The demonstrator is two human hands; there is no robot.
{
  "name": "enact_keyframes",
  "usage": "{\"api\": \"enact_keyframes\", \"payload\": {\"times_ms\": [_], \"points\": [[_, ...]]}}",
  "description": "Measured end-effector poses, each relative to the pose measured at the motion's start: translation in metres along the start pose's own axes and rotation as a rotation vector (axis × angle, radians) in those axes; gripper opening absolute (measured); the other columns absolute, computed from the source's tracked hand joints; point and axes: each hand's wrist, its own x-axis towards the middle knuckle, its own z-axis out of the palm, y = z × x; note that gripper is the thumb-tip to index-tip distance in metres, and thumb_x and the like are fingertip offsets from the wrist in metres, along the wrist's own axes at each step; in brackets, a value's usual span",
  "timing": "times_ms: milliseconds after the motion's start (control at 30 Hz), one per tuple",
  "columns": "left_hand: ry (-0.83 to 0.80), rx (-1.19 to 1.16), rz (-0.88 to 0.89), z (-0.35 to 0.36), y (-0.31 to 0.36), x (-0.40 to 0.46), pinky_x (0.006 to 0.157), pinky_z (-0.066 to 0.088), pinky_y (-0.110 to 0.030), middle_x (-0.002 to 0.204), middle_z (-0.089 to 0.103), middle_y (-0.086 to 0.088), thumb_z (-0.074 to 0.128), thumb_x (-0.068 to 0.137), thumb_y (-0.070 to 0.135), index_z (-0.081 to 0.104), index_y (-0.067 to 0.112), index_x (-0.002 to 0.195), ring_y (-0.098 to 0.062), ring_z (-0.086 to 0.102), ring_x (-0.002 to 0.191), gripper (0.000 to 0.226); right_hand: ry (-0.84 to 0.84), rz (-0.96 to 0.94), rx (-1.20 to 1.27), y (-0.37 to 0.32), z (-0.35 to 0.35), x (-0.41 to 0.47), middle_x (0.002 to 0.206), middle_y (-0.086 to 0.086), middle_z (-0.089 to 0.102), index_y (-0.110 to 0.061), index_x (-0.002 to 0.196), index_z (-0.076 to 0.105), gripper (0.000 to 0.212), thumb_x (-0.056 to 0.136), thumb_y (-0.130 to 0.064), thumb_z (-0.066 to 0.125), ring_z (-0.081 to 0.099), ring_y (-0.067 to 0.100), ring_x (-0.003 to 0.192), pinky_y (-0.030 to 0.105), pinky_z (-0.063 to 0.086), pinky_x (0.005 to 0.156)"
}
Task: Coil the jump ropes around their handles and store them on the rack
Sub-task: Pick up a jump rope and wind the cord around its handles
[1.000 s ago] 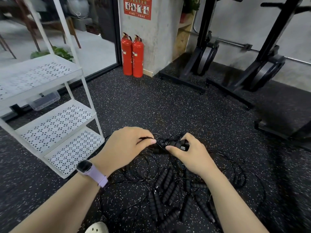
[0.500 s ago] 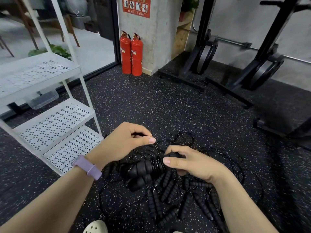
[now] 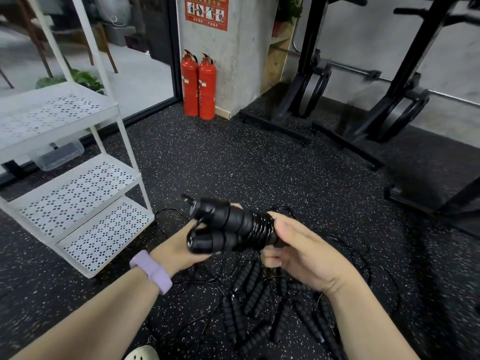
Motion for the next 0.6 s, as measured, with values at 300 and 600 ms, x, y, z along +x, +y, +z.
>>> {"api": "enact_keyframes", "payload": {"times_ms": [300,600], "points": [[0.14,0.425,0.356,0.022,0.017,-0.011,0.053,0.036,-0.025,0.055,0.045,0.011,0.038,0.105,0.054,0.051,0.026,0.072,-0.006,0.038,0.051,0.045,0.517,-0.073,0.169,-0.003,-0.012,0.008,0.071,-0.003,0.037,-0.005,0.133,0.061,0.064,0.098,-0.058,0.061,0.027,0.011,0.06,0.025,0.029,0.053],[0.274,0.72,0.374,-0.003,0.021,-0.023,0.046,0.036,-0.017,0.05,0.057,0.009,0.04,0.099,0.061,0.064,0.033,0.077,-0.009,0.047,0.042,0.043,1.078,0.026,-0.327,-0.006,-0.035,0.001,0.08,-0.002,0.057,-0.014,0.105,0.061,0.057,0.09,-0.069,0.062,0.049,0.012,0.065,0.031,0.044,0.064]]}}
